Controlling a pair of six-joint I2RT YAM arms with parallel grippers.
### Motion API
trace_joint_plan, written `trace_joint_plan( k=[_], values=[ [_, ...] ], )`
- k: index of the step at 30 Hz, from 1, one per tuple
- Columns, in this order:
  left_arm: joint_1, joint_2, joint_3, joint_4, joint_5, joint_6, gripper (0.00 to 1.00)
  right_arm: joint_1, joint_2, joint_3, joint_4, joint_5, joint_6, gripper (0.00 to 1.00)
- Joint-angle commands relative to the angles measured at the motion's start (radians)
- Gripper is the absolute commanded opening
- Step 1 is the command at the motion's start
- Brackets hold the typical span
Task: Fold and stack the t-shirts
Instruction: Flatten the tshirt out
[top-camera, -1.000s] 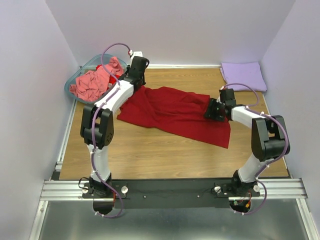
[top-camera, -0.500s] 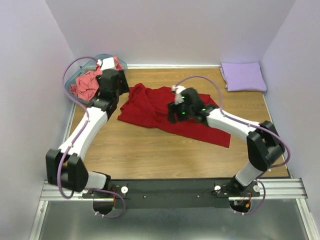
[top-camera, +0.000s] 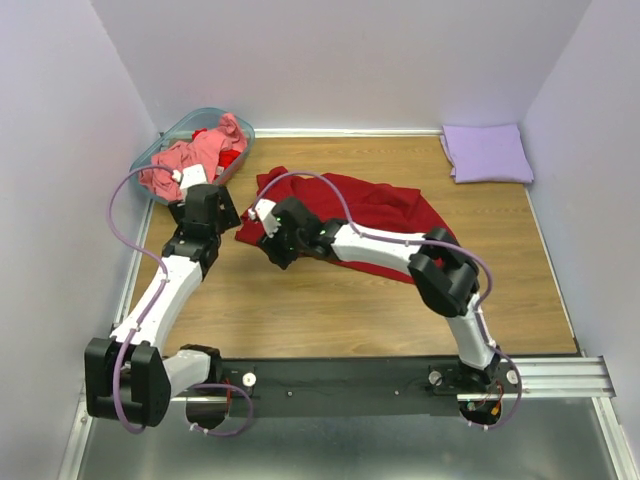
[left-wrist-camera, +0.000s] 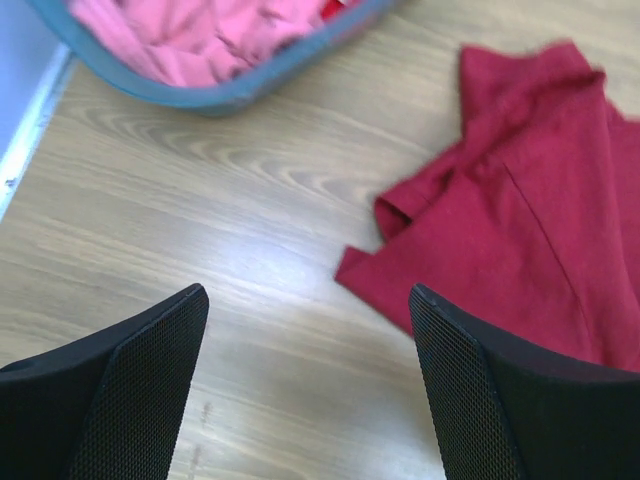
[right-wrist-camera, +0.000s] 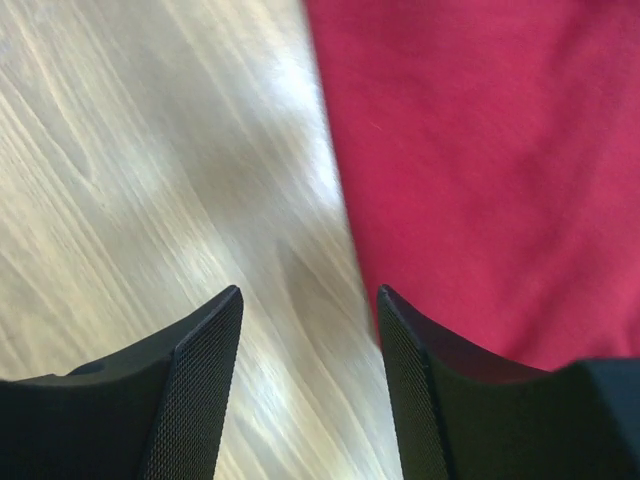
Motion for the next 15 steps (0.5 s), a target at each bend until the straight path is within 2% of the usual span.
trace_joint_plan(
  k=[1, 5, 15],
  values=[
    [0.069, -0.018, 0.030, 0.056, 0.042, -0.052, 0.88, 0.029, 0.086, 0.088, -0.026, 0.060, -0.069, 0.62],
    [0.126, -0.001, 0.030, 0.059, 0.120, -0.060, 0.88, 0.032, 0.149, 0.132, -0.028, 0.129, -0.087, 0.56],
    [0.149, -0.005, 0.029, 0.060, 0.119, -0.060, 0.87, 0.032, 0.256, 0.207, -0.028, 0.178, -0.119, 0.50]
  ],
)
